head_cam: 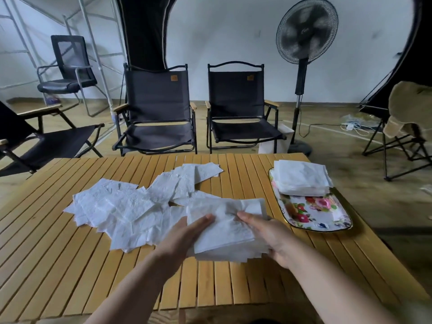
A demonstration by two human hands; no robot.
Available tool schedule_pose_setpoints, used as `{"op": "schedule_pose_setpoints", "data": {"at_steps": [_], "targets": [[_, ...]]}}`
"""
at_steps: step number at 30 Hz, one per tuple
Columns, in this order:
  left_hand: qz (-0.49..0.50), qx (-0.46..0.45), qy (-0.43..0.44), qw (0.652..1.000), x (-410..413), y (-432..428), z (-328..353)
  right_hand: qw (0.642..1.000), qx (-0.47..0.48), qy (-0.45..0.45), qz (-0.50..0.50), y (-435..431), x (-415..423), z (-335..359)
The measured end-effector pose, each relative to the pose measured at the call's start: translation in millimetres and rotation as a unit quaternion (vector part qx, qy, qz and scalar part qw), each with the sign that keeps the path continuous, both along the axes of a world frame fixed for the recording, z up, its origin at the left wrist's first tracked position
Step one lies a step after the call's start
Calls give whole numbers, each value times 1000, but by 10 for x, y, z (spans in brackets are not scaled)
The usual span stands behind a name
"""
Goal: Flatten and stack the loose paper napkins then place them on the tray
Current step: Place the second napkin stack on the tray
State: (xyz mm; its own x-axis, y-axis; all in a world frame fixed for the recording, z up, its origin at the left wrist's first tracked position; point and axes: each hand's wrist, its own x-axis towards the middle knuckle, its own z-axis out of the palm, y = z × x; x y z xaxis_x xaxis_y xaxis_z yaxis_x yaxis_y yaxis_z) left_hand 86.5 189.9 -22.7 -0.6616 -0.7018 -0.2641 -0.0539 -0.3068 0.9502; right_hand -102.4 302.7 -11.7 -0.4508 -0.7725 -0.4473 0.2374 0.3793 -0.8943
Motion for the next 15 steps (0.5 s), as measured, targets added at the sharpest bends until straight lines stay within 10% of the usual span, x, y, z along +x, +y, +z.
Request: {"op": "schedule_pose_setpoints", "data": {"at_steps": [15], "targets": [[-158, 123, 67, 977, -2527, 288, 550, 981, 3, 132, -143, 472, -2168, 822]]}}
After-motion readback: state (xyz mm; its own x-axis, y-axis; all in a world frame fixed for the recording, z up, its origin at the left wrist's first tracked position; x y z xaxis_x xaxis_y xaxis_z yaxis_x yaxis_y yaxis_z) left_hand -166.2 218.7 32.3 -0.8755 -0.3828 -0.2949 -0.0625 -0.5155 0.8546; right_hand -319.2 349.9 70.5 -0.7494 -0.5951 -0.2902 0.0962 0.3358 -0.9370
